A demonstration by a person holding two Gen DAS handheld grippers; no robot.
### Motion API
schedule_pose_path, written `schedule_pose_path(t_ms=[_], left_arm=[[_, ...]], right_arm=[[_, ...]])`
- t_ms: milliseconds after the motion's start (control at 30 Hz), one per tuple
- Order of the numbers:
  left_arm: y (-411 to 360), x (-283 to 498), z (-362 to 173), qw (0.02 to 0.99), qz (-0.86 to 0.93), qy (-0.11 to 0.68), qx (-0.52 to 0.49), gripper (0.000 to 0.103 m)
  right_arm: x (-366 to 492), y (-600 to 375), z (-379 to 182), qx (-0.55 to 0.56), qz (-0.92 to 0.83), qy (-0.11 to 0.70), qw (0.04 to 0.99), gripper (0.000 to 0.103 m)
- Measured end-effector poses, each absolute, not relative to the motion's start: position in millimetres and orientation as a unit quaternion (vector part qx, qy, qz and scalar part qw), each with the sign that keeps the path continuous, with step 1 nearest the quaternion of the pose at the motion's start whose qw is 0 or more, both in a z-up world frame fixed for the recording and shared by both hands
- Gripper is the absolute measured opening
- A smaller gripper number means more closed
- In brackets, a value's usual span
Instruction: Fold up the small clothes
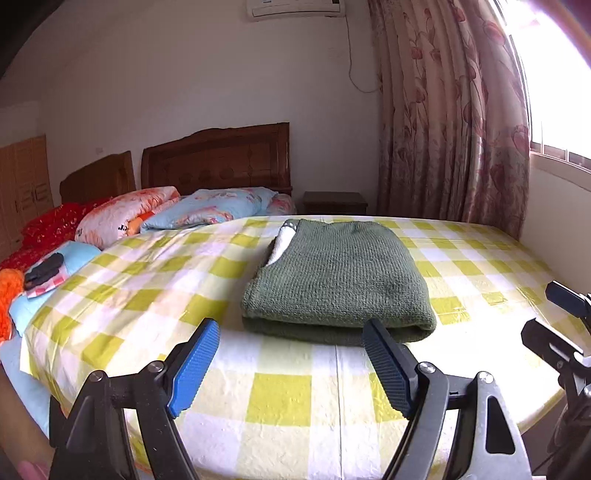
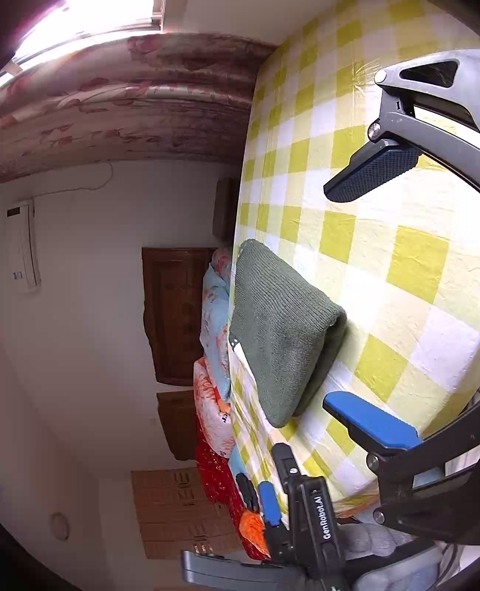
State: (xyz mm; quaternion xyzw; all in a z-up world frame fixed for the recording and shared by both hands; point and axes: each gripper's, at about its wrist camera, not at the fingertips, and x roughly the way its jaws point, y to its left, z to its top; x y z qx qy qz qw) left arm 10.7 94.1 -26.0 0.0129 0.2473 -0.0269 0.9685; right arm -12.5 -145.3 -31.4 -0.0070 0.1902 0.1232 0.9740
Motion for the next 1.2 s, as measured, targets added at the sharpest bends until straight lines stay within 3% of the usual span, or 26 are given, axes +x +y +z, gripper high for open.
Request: schedule_pose_path(t_ms=[1200], left_arm=[[90.3, 8.5, -31.4, 0.969, -0.029, 0.245, 0.019, 0.081]], right_arm=[[-6.1, -163.1, -35.8, 0.033, 0.115, 0.194, 0.974, 0.103]])
